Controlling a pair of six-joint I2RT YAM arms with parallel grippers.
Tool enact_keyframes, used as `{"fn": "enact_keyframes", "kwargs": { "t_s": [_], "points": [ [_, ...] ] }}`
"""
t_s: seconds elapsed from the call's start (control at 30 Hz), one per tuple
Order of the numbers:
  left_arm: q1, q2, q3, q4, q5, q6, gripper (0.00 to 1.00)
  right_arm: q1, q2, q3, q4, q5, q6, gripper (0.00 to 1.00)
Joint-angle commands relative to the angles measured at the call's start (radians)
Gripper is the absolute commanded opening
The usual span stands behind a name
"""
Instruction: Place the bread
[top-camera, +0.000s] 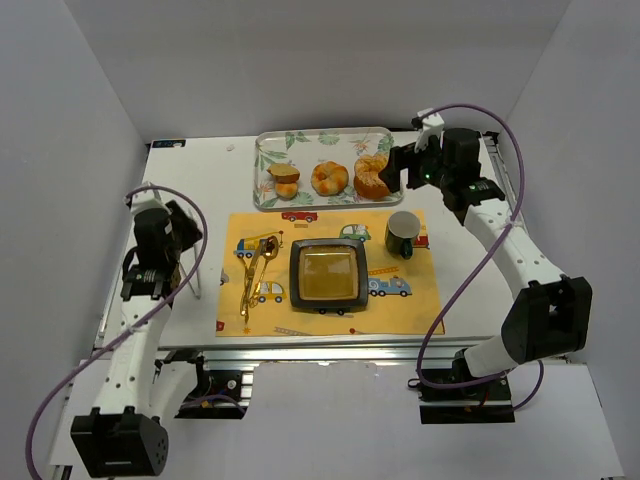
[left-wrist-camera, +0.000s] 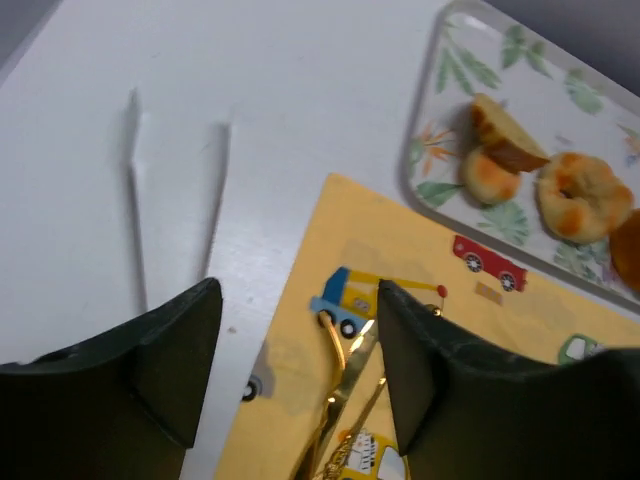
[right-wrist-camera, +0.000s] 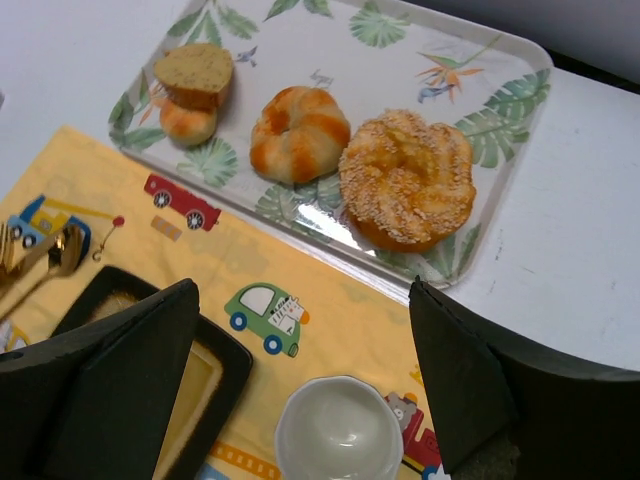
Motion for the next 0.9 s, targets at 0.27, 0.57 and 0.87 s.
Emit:
{"fn": "enact_keyframes", "kwargs": {
  "t_s": [0.27,0.57,0.87],
  "points": [
    [0.131,0.135,-0.084,-0.135,-0.081,0.027,0.68,-0.017,-0.084,-0.145,-0.083,-0.735,-0.557,0.21],
    [0.192,0.565,0.048,-0.071,0.0,0.211,0.91,-0.018,-0.049,-0.111,-0.058,-0.715,-0.511,0.9],
    [0.192,0.761,0.048,0.093,0.128,0.29,0.74,-0.026,-0.055,-0.119,-0.04,-0.708,-0.478,0.89]
  ]
}}
